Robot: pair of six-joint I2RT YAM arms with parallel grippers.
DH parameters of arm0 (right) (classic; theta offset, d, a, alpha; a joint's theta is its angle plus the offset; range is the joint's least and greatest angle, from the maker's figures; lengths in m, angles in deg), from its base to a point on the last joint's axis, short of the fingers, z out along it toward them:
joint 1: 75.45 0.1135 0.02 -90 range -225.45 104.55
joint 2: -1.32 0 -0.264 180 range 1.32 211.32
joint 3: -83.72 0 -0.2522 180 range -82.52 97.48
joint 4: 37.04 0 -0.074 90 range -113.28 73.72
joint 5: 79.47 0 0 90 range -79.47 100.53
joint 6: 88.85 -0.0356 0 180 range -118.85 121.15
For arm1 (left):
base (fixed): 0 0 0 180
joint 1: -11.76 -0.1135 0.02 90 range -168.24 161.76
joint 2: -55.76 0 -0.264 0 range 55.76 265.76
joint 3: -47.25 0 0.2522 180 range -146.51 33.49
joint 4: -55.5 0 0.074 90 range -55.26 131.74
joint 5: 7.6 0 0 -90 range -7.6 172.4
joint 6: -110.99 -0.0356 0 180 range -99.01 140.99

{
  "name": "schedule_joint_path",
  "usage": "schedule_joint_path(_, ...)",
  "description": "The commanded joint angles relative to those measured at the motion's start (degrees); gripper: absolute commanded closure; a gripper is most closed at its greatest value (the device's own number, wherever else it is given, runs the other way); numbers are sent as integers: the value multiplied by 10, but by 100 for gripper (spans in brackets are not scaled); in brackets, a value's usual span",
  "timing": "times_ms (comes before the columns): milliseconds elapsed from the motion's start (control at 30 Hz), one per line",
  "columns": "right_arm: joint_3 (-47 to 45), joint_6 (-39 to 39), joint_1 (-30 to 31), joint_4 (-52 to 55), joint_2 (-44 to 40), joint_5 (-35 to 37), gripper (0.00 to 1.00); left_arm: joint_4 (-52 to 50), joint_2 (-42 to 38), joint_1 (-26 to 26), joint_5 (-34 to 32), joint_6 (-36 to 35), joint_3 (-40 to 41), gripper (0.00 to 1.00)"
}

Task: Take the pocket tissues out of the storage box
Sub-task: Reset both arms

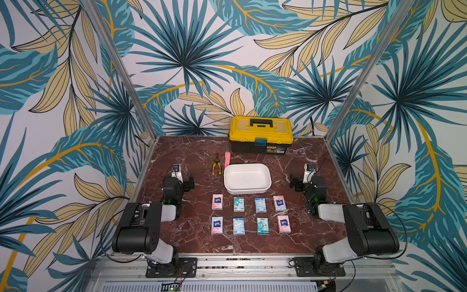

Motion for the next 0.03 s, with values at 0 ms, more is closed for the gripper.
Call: schedule_joint_path(0, 5, -6, -1, -12, 0, 6, 1, -2, -8, -5, 6, 0, -16, 0)
